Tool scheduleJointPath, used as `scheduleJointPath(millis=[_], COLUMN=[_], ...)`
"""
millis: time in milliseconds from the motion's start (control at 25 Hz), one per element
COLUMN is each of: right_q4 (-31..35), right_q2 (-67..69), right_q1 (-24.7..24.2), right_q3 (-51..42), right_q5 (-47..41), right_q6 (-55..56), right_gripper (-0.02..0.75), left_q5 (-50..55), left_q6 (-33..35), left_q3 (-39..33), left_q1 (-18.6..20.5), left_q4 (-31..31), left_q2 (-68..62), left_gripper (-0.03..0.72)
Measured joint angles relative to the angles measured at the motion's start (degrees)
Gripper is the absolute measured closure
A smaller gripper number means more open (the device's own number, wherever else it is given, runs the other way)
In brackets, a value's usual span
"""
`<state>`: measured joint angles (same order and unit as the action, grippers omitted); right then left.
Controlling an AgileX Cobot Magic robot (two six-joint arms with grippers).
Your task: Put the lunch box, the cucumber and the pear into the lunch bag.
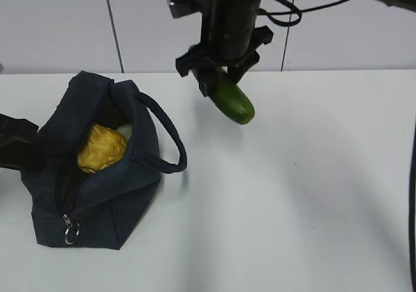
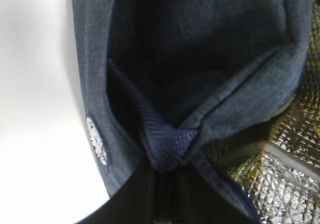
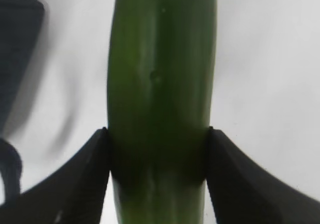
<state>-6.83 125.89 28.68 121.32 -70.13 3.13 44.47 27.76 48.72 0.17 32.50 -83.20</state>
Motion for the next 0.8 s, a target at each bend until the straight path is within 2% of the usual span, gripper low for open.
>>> scheduleJointPath(millis=[160, 480, 560, 800], right_q4=[5.5, 30.4, 34.4, 36.7], right_q2=[-2.4, -3.9, -3.9, -3.9], right_q1=[0.0, 0.0, 0.4, 3.1], right_q3=[2.7, 4.2, 4.2, 4.2], right_q5=[0.1, 0.0, -0.4, -0.7], right_q6=[-0.2, -8.7, -10.1, -10.9], right_gripper=[0.322, 0.322, 0.322, 0.322], left_q5=[-0.2, -0.5, -0.8, -2.6], left_q6=[0.0, 0.0, 0.0, 0.8], left_q3=[0.0, 0.0, 0.0, 0.0], left_q1=[0.0, 0.0, 0.0, 0.0], left_q4=[0.0, 0.1, 0.5, 5.0], left_q2=[0.0, 0.0, 0.0, 0.0], left_gripper=[0.687, 0.687, 0.687, 0.687])
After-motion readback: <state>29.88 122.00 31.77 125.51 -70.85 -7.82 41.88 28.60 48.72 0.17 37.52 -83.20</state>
